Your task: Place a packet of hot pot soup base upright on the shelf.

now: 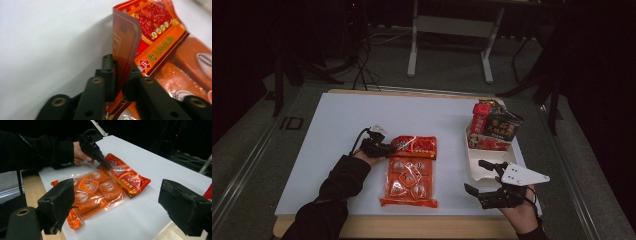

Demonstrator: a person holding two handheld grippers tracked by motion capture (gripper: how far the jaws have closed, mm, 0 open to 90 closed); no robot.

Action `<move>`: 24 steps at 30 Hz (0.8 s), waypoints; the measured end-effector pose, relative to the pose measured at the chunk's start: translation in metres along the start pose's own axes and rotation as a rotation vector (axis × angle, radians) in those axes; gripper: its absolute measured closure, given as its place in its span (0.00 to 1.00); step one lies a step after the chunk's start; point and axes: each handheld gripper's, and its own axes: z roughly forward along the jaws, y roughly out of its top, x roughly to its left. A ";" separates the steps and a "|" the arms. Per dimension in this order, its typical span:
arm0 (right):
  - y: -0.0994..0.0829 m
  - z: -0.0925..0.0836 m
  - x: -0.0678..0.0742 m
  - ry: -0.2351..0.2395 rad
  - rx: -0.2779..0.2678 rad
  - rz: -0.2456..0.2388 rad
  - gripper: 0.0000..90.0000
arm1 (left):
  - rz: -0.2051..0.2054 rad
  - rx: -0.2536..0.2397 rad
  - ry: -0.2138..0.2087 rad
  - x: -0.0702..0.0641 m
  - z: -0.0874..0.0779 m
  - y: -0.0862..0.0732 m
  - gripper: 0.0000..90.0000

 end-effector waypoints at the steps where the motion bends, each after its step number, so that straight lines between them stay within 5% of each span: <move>1: 0.000 0.000 0.000 0.000 0.001 0.000 0.15 | 0.000 0.001 0.011 -0.001 -0.001 0.000 0.96; 7: 0.000 0.002 0.000 -0.003 0.011 -0.001 0.15 | 0.023 -0.013 0.064 -0.009 -0.006 0.003 0.99; 11: 0.000 0.002 -0.001 -0.008 0.012 0.003 0.16 | 0.002 -0.039 0.051 -0.010 -0.012 0.004 0.99; 24: 0.002 0.001 -0.001 -0.016 0.012 0.012 0.16 | 0.046 -0.125 0.053 -0.028 -0.046 0.014 1.00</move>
